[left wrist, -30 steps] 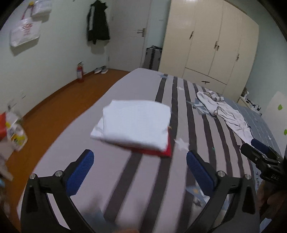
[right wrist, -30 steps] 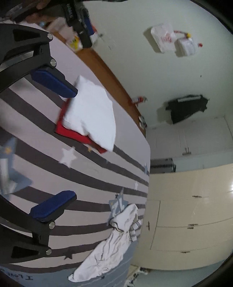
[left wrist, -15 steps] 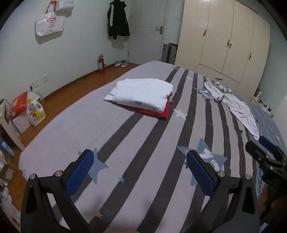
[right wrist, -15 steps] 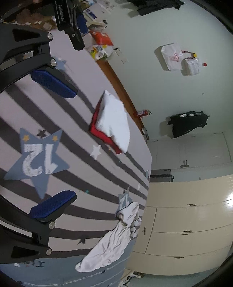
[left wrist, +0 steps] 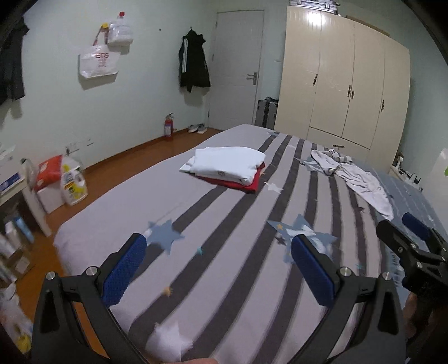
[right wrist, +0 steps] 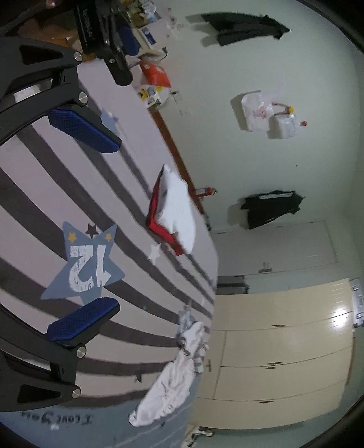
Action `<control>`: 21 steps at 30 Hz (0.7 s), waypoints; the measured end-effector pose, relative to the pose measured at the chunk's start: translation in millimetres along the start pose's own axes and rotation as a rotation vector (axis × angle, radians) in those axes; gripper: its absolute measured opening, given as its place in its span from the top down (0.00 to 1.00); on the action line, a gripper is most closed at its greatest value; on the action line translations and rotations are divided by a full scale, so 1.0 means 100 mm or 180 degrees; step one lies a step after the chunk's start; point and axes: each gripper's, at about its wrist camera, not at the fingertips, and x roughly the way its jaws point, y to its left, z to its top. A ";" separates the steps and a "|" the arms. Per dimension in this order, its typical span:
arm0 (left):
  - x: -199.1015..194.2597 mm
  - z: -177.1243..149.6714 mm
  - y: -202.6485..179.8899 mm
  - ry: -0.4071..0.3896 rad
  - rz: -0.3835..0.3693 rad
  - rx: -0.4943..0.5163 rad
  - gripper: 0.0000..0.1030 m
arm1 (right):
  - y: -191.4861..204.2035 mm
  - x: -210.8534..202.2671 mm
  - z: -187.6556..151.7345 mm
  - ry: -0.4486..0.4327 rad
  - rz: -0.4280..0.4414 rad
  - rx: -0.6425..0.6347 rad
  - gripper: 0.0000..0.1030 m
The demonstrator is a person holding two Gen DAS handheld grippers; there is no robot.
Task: Fold clothes
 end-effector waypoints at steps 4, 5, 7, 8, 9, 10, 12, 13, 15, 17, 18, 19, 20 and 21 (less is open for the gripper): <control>-0.81 0.08 -0.16 0.0096 0.0024 -0.0034 0.01 | 0.18 -0.73 0.22 0.0112 0.0014 -0.0108 0.01; -0.98 0.09 -0.19 0.0047 0.0013 -0.0034 0.01 | 0.21 -0.89 0.26 0.0152 0.0037 -0.0126 0.01; -1.31 0.09 -0.25 -0.0040 0.0010 -0.0042 0.01 | 0.27 -1.19 0.34 0.0184 0.0064 -0.0168 0.01; -1.51 0.09 -0.27 -0.0088 0.0029 -0.0049 0.01 | 0.29 -1.35 0.38 0.0173 0.0070 -0.0194 0.01; -1.65 0.09 -0.29 -0.0127 0.0035 -0.0063 0.01 | 0.29 -1.50 0.42 0.0155 0.0055 -0.0187 0.01; -1.78 0.09 -0.30 -0.0166 0.0040 -0.0077 0.01 | 0.29 -1.65 0.45 0.0119 0.0072 -0.0153 0.01; -2.04 0.08 -0.33 -0.0251 0.0019 -0.0099 0.01 | 0.26 -1.92 0.52 0.0043 0.0118 -0.0089 0.01; -2.13 0.08 -0.35 -0.0274 0.0011 -0.0100 0.01 | 0.26 -2.04 0.56 0.0015 0.0112 -0.0070 0.01; -2.27 0.07 -0.40 -0.0315 0.0001 -0.0094 0.01 | 0.27 -2.23 0.58 -0.0026 0.0124 -0.0086 0.01; -2.37 0.06 -0.45 -0.0355 -0.0007 -0.0080 0.01 | 0.31 -2.40 0.59 -0.0063 0.0109 -0.0143 0.01; -2.41 0.05 -0.48 -0.0375 -0.0011 -0.0073 0.01 | 0.34 -2.46 0.59 -0.0082 0.0117 -0.0165 0.01; -2.44 0.04 -0.51 -0.0379 -0.0001 -0.0072 0.01 | 0.36 -2.52 0.59 -0.0100 0.0133 -0.0183 0.01; -2.46 0.04 -0.53 -0.0382 0.0011 -0.0072 0.01 | 0.37 -2.57 0.59 -0.0108 0.0140 -0.0189 0.01; -2.47 0.03 -0.54 -0.0381 -0.0009 -0.0074 0.01 | 0.37 -2.59 0.60 -0.0114 0.0149 -0.0182 0.01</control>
